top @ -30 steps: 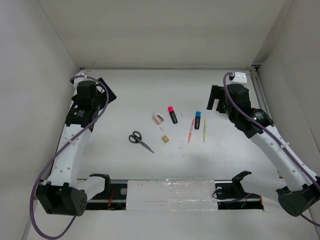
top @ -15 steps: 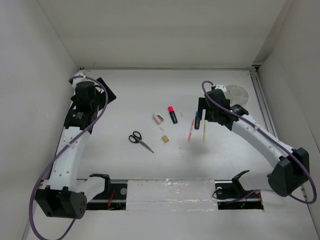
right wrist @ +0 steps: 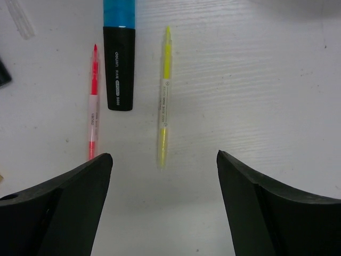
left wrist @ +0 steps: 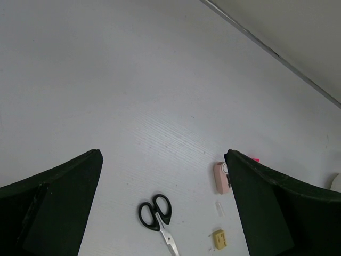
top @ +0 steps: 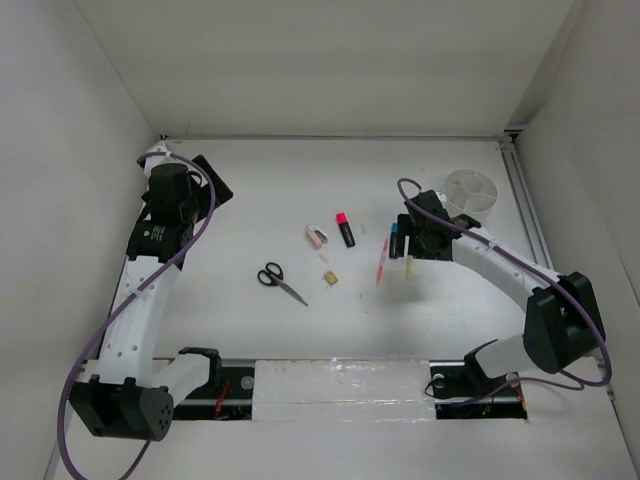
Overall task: Sort the stationery into containers
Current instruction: Pick up the pen from the center of the board.
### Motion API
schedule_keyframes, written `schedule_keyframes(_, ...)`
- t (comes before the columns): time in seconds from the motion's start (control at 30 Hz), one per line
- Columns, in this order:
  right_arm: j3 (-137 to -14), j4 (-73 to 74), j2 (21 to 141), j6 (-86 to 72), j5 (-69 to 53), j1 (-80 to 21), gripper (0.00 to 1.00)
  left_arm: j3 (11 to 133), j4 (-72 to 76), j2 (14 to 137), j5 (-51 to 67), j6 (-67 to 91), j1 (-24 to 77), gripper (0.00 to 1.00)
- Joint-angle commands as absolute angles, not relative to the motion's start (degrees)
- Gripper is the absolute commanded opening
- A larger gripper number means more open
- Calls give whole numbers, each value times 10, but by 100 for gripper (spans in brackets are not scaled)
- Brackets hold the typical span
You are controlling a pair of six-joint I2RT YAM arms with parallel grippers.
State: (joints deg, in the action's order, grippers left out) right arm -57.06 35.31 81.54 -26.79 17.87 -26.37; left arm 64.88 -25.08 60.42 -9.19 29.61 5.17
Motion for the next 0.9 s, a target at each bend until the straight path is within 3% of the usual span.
schedule_keyframes(0.0,-552,323,817,-262,139,-249,85,657,-235,590,-83,299,60,100)
schedule_keyframes(0.33,-534,322,859,-250,115,-218,73,657,-235,590,-88,294,65,100)
schedule_keyframes(0.37,-541,322,866,-244,115,-218,67,657,-235,590,-88,294,65,100)
schedule_keyframes(0.7,-570,335,919,-255,115,-242,66,657,-235,579,-93,288,65,100)
schedule_keyframes(0.87,-583,345,953,-255,121,-247,60,657,-235,579,-93,288,70,100)
